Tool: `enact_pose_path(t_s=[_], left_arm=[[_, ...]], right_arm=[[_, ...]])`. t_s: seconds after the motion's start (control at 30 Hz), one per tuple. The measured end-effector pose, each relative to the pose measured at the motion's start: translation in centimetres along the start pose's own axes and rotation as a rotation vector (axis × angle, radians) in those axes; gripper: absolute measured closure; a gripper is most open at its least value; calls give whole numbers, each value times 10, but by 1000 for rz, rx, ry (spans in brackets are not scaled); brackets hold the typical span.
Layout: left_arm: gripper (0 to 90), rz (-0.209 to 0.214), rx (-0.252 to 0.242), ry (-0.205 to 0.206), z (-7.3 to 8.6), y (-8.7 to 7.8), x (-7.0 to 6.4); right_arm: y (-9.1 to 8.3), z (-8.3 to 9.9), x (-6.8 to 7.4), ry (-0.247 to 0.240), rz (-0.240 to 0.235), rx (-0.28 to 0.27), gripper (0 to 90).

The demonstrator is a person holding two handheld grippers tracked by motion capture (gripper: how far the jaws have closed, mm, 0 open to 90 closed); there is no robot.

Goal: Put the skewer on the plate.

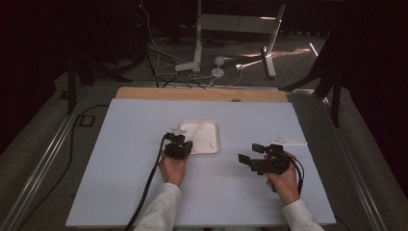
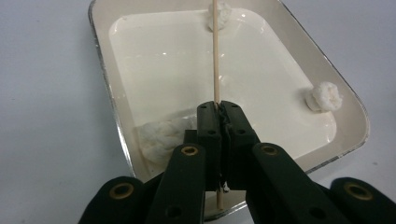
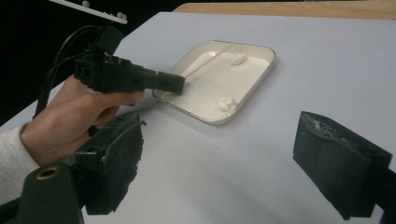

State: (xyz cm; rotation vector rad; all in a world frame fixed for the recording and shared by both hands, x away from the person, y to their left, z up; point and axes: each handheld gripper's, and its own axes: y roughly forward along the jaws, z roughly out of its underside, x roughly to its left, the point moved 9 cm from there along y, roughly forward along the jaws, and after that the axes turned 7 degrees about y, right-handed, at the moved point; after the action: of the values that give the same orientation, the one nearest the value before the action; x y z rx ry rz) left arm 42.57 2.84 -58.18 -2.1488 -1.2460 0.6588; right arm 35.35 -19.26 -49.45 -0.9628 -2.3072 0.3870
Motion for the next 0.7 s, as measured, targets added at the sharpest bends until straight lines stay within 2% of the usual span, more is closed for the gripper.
enact_pose_path(t_s=[0.13, 0.3, 0.43, 0.57, 0.7], left_arm=[[758, 9, 1, 2, 0, 0, -2], [537, 36, -50, 0, -8, -8, -4], [422, 79, -88, 1, -14, -20, -3], [304, 96, -138, 72, -19, -41, -1], [223, 133, -191, 114, -21, -65, 2]], right_arm=[[-6, 4, -6, 2, 14, -10, 151], [-14, 8, -14, -14, 44, -21, 147], [-18, 12, -20, -30, 67, -32, 142], [-22, 14, -23, -42, 75, -42, 130], [-26, 17, -25, -63, 81, -56, 116]])
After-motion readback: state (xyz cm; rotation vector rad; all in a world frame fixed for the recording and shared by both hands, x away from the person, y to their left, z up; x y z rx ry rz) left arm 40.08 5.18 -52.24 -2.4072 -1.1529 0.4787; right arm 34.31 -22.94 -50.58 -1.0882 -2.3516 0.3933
